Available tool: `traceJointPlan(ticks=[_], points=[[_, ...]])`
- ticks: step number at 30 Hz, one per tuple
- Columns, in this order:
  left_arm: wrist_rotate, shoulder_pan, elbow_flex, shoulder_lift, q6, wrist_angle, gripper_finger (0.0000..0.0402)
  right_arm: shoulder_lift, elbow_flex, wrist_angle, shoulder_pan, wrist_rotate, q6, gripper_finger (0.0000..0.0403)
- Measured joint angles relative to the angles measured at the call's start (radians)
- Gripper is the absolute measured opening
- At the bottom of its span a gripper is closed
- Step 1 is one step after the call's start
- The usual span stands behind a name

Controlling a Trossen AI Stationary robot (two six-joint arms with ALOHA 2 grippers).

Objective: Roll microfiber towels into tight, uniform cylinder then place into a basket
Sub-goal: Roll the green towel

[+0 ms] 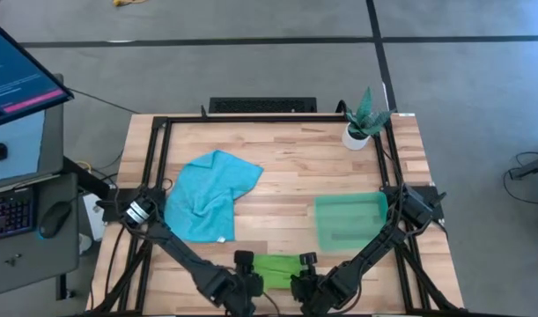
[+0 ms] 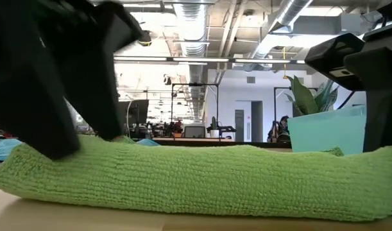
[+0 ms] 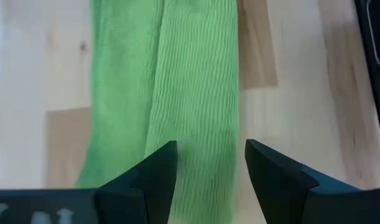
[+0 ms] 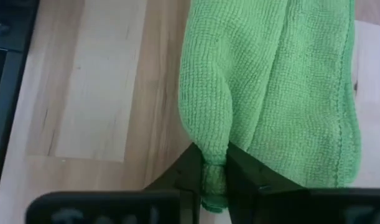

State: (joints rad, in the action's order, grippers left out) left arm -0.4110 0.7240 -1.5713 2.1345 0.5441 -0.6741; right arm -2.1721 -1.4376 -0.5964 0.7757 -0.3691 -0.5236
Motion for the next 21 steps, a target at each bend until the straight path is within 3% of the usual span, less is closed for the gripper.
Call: traceJointPlan(ticks=[5,13,21], points=[[-0.102,0.055,-0.009,-0.002,-0.005,-0.045,0.0183,0.000,0.001,0.002,0.000,0.000,0.000,0.0055],[-0.162,0.061,0.096,-0.002,-0.002,0.029,0.0183,-0.001,0.002,0.015,-0.002,-0.003,0.000,0.0051],[-0.073,0.010,0.219,-0.018,0.019,0.169,0.0183,-0.001,0.003,0.027,-0.002,-0.001,0.000,0.0050]])
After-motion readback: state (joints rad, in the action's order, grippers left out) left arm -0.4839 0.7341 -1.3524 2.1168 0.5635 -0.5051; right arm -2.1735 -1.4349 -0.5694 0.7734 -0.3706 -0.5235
